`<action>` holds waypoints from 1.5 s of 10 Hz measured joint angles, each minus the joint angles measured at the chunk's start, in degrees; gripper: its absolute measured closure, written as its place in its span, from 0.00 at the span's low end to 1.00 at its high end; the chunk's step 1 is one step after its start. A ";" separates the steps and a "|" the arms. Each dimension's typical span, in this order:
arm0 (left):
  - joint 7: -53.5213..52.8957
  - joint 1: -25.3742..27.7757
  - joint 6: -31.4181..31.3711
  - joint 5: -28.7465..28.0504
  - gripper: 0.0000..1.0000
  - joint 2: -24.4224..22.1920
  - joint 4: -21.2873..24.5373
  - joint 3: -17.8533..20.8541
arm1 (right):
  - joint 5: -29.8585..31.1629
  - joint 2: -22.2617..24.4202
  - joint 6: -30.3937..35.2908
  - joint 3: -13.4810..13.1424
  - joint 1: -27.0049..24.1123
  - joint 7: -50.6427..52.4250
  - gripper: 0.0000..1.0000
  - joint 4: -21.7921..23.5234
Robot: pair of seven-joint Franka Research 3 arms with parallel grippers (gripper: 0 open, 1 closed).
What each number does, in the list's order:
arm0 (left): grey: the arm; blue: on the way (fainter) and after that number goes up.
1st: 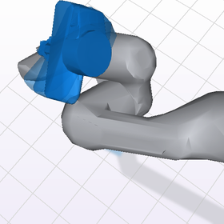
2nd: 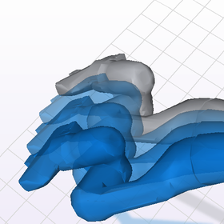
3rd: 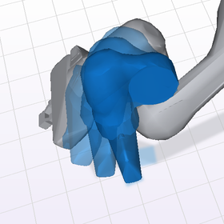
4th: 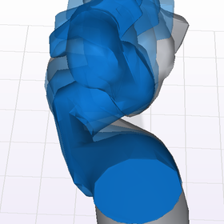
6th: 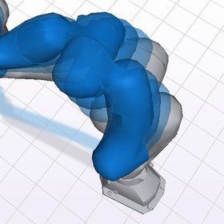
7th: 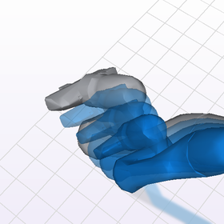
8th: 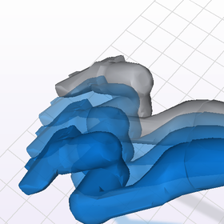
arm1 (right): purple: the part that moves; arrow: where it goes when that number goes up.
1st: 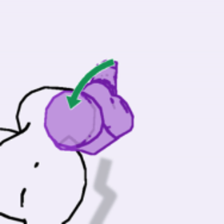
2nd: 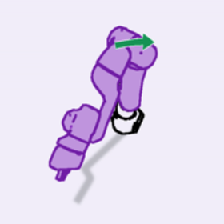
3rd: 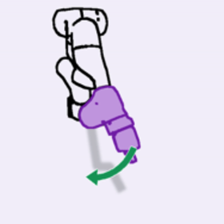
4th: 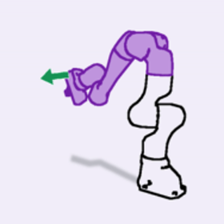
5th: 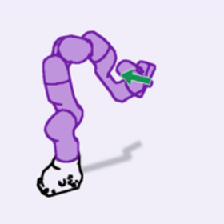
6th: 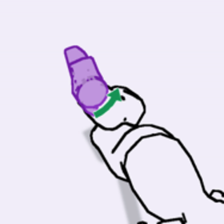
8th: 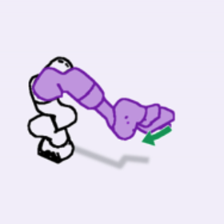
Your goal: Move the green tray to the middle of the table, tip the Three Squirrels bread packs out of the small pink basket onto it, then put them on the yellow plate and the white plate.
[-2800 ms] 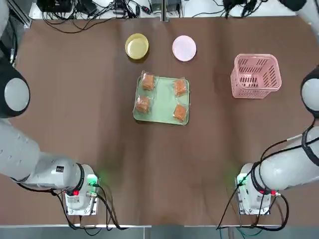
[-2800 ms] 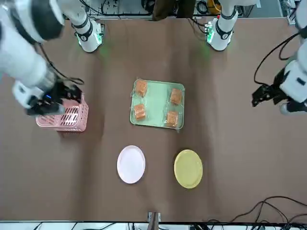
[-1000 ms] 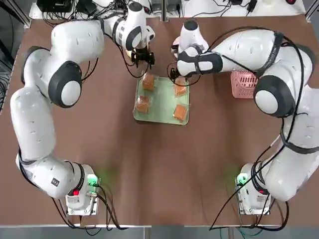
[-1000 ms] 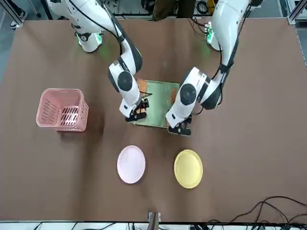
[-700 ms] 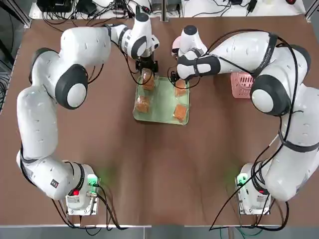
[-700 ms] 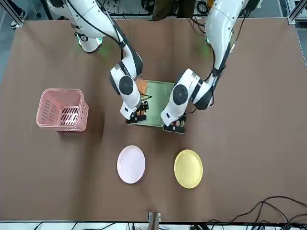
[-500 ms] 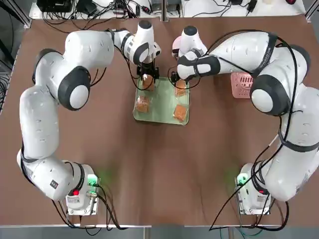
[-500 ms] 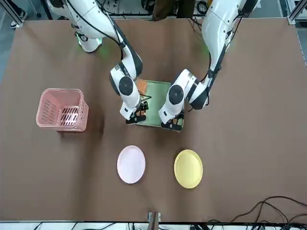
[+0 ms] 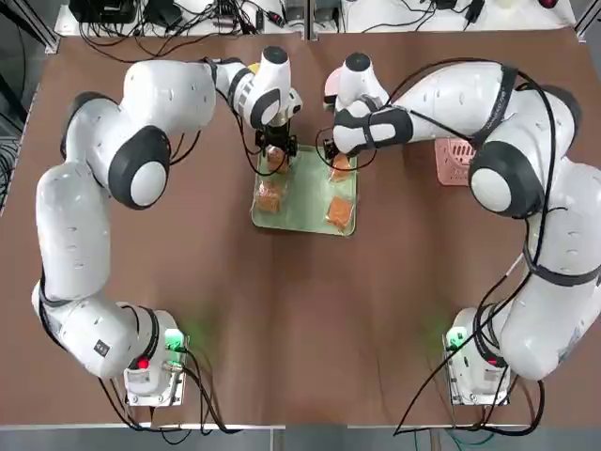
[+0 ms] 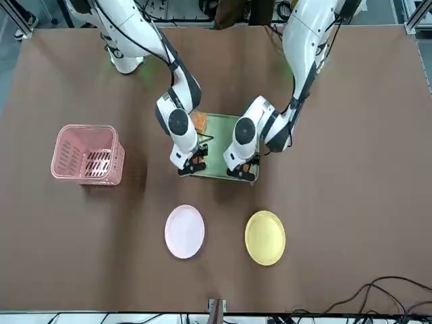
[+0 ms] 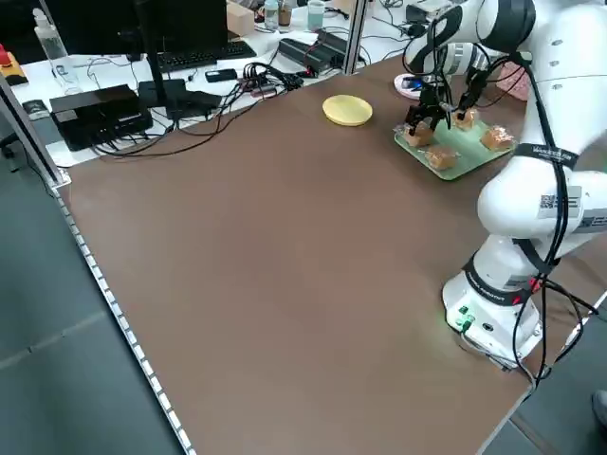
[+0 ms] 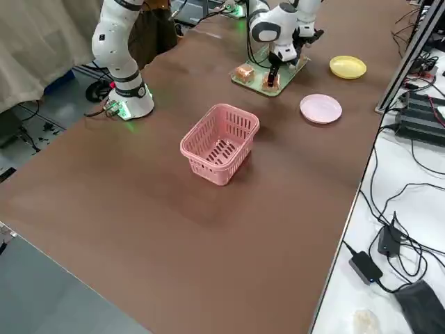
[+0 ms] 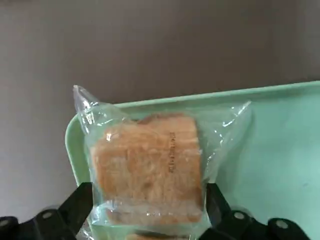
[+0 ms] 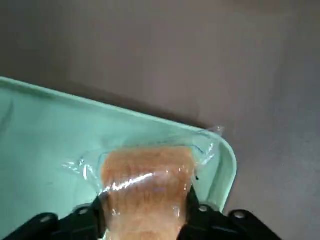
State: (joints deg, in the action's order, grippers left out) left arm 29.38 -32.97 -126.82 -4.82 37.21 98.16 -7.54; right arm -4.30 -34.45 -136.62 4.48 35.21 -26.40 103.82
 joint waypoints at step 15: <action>0.06 0.19 -4.97 -0.16 0.30 1.11 0.98 0.41 | 0.30 -2.28 -0.34 -3.30 -13.70 12.15 0.55 -18.31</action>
State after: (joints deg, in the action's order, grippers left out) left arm 29.44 -32.77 -131.79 -4.98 38.31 99.14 -7.13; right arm -4.00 -36.73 -136.96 1.18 21.51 -14.24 85.51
